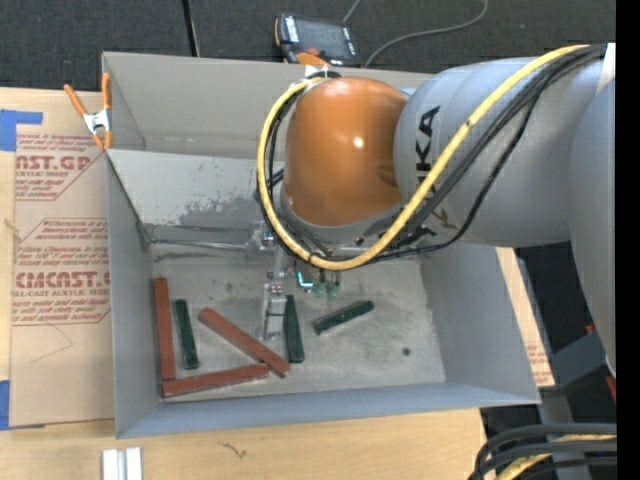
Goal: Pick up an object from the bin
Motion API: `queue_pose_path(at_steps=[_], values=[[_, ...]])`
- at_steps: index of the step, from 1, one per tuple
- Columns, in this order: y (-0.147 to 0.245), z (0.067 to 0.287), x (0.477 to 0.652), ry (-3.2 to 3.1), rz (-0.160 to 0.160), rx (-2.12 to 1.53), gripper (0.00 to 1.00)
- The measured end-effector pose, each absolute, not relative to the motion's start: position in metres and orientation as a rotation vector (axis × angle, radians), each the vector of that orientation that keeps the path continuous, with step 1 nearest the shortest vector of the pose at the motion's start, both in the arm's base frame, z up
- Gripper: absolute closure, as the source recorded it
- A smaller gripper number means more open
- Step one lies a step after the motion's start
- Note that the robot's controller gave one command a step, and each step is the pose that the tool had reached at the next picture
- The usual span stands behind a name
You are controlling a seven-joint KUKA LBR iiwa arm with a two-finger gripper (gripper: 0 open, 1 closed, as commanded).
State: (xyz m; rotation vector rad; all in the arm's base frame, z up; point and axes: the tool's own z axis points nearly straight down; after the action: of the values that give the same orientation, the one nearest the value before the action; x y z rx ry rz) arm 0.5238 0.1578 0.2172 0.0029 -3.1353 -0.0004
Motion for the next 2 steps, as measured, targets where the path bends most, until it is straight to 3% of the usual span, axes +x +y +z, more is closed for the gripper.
queue_pose_path(at_steps=[1, 2], values=[[0.12, 0.112, 0.5, -3.127, 0.003, 0.202, 0.0], [0.161, 0.069, 0.482, -3.145, -0.003, 0.067, 0.0]])
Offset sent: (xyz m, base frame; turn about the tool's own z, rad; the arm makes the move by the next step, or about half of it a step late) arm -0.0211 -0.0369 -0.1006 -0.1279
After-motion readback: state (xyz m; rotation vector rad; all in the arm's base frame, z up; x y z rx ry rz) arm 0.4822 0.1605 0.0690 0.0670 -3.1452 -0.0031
